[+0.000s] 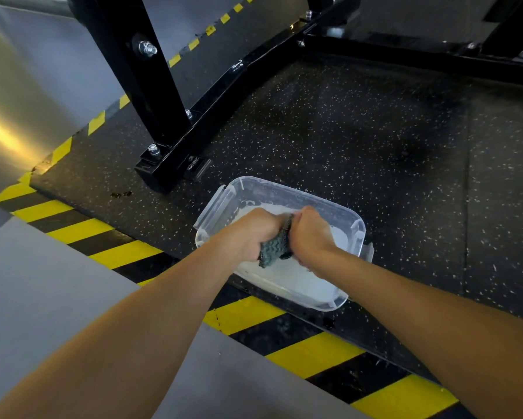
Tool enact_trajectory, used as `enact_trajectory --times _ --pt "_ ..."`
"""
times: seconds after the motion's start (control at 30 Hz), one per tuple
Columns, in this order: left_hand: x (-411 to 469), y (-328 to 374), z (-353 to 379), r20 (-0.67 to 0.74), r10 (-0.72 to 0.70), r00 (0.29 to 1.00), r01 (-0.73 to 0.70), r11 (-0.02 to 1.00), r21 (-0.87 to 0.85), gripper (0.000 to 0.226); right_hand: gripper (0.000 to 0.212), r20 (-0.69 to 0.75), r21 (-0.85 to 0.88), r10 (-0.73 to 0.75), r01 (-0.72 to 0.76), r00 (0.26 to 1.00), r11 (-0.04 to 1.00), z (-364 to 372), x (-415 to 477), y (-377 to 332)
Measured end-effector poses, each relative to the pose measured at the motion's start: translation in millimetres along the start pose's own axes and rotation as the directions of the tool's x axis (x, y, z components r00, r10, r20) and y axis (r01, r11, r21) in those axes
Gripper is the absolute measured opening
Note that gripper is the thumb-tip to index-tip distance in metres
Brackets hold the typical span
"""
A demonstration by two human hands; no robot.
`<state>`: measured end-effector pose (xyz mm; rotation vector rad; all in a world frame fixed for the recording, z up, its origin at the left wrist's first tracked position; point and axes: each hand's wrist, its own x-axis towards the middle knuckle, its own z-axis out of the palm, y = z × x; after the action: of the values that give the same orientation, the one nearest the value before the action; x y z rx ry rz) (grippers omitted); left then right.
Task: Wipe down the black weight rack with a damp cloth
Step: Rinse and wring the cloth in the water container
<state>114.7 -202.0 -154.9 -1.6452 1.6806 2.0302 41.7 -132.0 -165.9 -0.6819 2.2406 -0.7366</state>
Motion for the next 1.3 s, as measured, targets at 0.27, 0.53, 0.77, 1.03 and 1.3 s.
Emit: enact_trajectory --times 0.27,0.53,0.77,1.03,1.3 --pt "4.9 -4.2 -13.1 0.003 0.079 0.997 -0.06 0.737 0.673 0.052 0.04 0.286 -0.687 -0.223 0.362 0.932 0.631 -2.6 -14.1 9.6" --pt "17.1 -18.7 1.9 -0.029 0.127 0.991 -0.036 0.483 0.875 0.037 0.026 0.31 -0.411 -0.061 0.191 0.949 0.891 9.6 7.0 17.2" --pt "8.8 -7.4 0.7 -0.067 -0.004 0.998 0.016 0.984 0.175 0.026 0.029 0.155 0.169 0.156 -0.182 0.976 0.969 20.3 -0.7 -4.4" --pt "-1.7 6.0 -21.8 0.164 -0.078 0.983 0.05 0.984 0.169 0.016 0.04 0.098 -0.281 -0.029 0.056 0.995 0.958 -6.7 -2.4 2.9" --pt "3.3 -17.0 -10.5 0.026 0.252 0.967 -0.102 0.293 0.951 0.045 0.05 0.397 -0.842 -0.253 0.46 0.882 0.281 1.3 -16.0 15.2"
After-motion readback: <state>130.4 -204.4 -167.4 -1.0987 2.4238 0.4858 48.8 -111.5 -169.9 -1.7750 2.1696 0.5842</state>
